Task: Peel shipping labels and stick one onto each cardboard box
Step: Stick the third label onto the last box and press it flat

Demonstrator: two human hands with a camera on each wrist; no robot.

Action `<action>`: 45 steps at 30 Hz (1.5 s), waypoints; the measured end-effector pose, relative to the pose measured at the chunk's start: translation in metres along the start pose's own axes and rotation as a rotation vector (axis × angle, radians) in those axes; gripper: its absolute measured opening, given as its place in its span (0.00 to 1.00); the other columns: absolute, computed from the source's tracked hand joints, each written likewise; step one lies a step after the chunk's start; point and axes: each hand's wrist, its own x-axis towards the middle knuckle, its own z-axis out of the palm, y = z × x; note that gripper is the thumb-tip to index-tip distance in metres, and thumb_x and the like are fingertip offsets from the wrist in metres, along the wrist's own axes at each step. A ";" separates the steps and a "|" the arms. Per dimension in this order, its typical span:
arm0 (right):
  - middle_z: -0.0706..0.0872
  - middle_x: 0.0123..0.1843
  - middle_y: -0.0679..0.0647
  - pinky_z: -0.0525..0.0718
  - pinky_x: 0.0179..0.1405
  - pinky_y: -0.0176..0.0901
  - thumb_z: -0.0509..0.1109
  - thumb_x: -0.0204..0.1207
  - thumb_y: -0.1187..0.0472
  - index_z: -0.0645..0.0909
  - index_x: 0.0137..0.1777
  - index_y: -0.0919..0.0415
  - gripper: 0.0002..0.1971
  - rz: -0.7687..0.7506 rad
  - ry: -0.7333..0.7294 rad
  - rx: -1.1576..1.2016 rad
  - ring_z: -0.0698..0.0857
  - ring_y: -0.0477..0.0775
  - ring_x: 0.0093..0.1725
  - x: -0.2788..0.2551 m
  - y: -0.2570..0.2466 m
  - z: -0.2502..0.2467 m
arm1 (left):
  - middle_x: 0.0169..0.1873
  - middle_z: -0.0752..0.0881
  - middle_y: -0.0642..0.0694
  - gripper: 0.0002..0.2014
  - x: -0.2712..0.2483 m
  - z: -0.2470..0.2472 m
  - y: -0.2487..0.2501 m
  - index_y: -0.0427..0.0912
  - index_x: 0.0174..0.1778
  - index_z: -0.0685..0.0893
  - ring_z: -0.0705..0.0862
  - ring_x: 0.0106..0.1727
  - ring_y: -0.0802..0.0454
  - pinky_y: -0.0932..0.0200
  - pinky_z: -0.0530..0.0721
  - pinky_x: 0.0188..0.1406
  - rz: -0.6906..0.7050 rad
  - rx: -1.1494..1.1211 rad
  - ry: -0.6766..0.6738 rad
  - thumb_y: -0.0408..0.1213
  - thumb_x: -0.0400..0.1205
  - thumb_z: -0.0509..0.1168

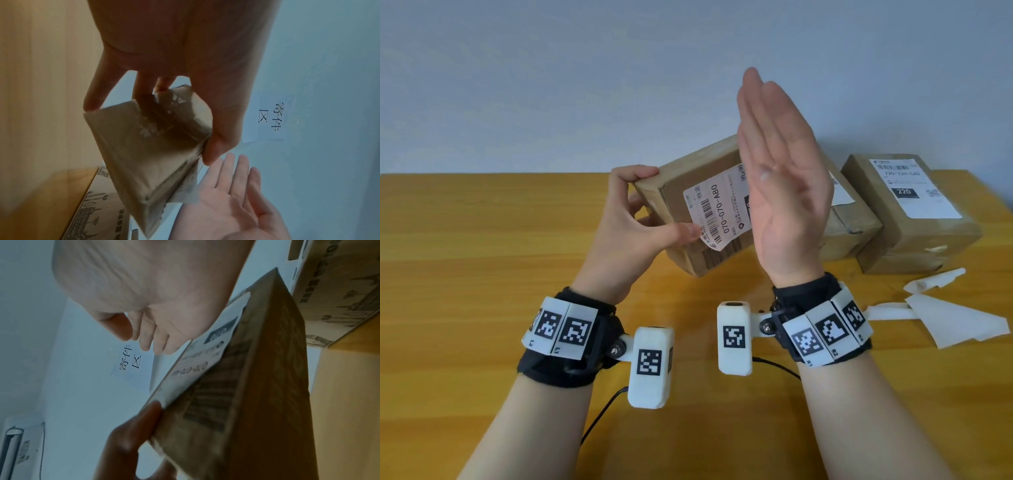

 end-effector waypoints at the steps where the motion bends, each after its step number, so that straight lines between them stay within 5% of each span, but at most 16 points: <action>1: 0.55 0.87 0.80 0.57 0.90 0.73 0.54 0.82 0.78 0.45 0.86 0.75 0.34 0.018 -0.008 -0.010 0.58 0.78 0.90 0.000 0.000 0.000 | 0.61 0.90 0.38 0.40 0.001 0.001 -0.001 0.57 0.63 0.73 0.94 0.58 0.42 0.32 0.93 0.58 -0.010 0.004 0.006 0.44 0.58 0.86; 5: 0.63 0.85 0.83 0.59 0.88 0.76 0.53 0.87 0.73 0.57 0.83 0.83 0.26 0.054 -0.034 -0.064 0.61 0.79 0.89 0.001 0.001 0.003 | 0.57 0.93 0.43 0.41 0.001 0.004 -0.001 0.55 0.62 0.73 0.93 0.59 0.44 0.39 0.93 0.61 -0.001 0.051 0.021 0.49 0.57 0.87; 10: 0.54 0.91 0.74 0.48 0.92 0.68 0.43 0.87 0.47 0.51 0.88 0.66 0.34 0.072 -0.072 -0.173 0.53 0.63 0.93 0.006 -0.005 0.013 | 0.54 0.94 0.44 0.41 0.001 0.002 0.002 0.55 0.62 0.73 0.94 0.57 0.43 0.39 0.93 0.59 0.020 0.096 0.019 0.51 0.57 0.88; 12: 0.54 0.90 0.76 0.50 0.92 0.68 0.44 0.88 0.54 0.51 0.87 0.71 0.31 0.064 -0.093 -0.162 0.54 0.66 0.93 0.005 -0.002 0.009 | 0.55 0.93 0.42 0.41 0.000 0.002 0.003 0.55 0.62 0.73 0.94 0.56 0.42 0.36 0.93 0.59 0.017 0.084 0.020 0.49 0.56 0.88; 15: 0.58 0.87 0.82 0.55 0.90 0.75 0.48 0.88 0.81 0.53 0.84 0.86 0.25 0.015 -0.125 -0.214 0.55 0.79 0.90 0.005 0.002 0.003 | 0.55 0.93 0.40 0.40 0.000 0.001 0.004 0.55 0.61 0.74 0.95 0.55 0.39 0.30 0.92 0.59 0.006 0.031 0.018 0.46 0.56 0.88; 17: 0.60 0.87 0.82 0.57 0.89 0.76 0.48 0.85 0.88 0.53 0.84 0.87 0.27 0.012 -0.142 -0.268 0.56 0.79 0.90 0.006 0.004 0.000 | 0.54 0.93 0.40 0.40 0.000 0.001 0.004 0.55 0.61 0.74 0.95 0.55 0.39 0.29 0.92 0.58 -0.005 0.011 0.010 0.45 0.56 0.87; 21: 0.63 0.88 0.76 0.60 0.90 0.69 0.49 0.81 0.89 0.56 0.86 0.82 0.31 0.022 -0.123 -0.377 0.58 0.73 0.91 0.004 0.004 -0.003 | 0.56 0.93 0.38 0.40 0.000 0.001 0.002 0.55 0.61 0.74 0.94 0.56 0.37 0.27 0.91 0.59 -0.015 0.008 0.001 0.45 0.56 0.88; 26: 0.62 0.89 0.75 0.59 0.90 0.72 0.49 0.77 0.89 0.55 0.87 0.80 0.35 -0.004 -0.080 -0.453 0.58 0.72 0.91 0.007 0.005 -0.007 | 0.55 0.93 0.40 0.39 0.001 -0.002 0.003 0.55 0.59 0.74 0.95 0.55 0.38 0.33 0.93 0.56 -0.006 0.016 -0.008 0.45 0.55 0.87; 31: 0.64 0.89 0.71 0.67 0.85 0.41 0.49 0.78 0.88 0.57 0.87 0.77 0.35 -0.005 0.051 -0.493 0.62 0.64 0.91 0.008 0.003 -0.021 | 0.53 0.93 0.42 0.39 0.000 -0.004 0.003 0.54 0.59 0.74 0.95 0.55 0.38 0.40 0.95 0.51 0.005 -0.003 -0.007 0.44 0.54 0.86; 34: 0.65 0.90 0.68 0.61 0.91 0.60 0.49 0.78 0.87 0.58 0.88 0.75 0.36 0.014 0.122 -0.520 0.62 0.62 0.91 0.007 0.003 -0.028 | 0.51 0.95 0.45 0.39 0.000 -0.006 0.006 0.54 0.59 0.74 0.95 0.54 0.41 0.44 0.95 0.47 0.008 -0.017 -0.017 0.43 0.55 0.86; 39: 0.65 0.90 0.66 0.61 0.91 0.64 0.48 0.79 0.87 0.58 0.89 0.72 0.36 0.056 0.171 -0.478 0.61 0.61 0.92 0.003 0.007 -0.032 | 0.52 0.95 0.44 0.39 0.000 -0.007 0.005 0.54 0.59 0.74 0.95 0.54 0.40 0.43 0.95 0.47 -0.001 -0.021 -0.015 0.43 0.55 0.86; 45: 0.59 0.87 0.80 0.57 0.90 0.72 0.45 0.77 0.91 0.48 0.86 0.83 0.35 -0.028 0.097 -0.292 0.58 0.75 0.90 0.004 0.001 -0.024 | 0.54 0.94 0.43 0.40 0.000 -0.005 0.004 0.54 0.60 0.73 0.95 0.55 0.43 0.42 0.96 0.47 -0.018 -0.029 -0.012 0.44 0.55 0.86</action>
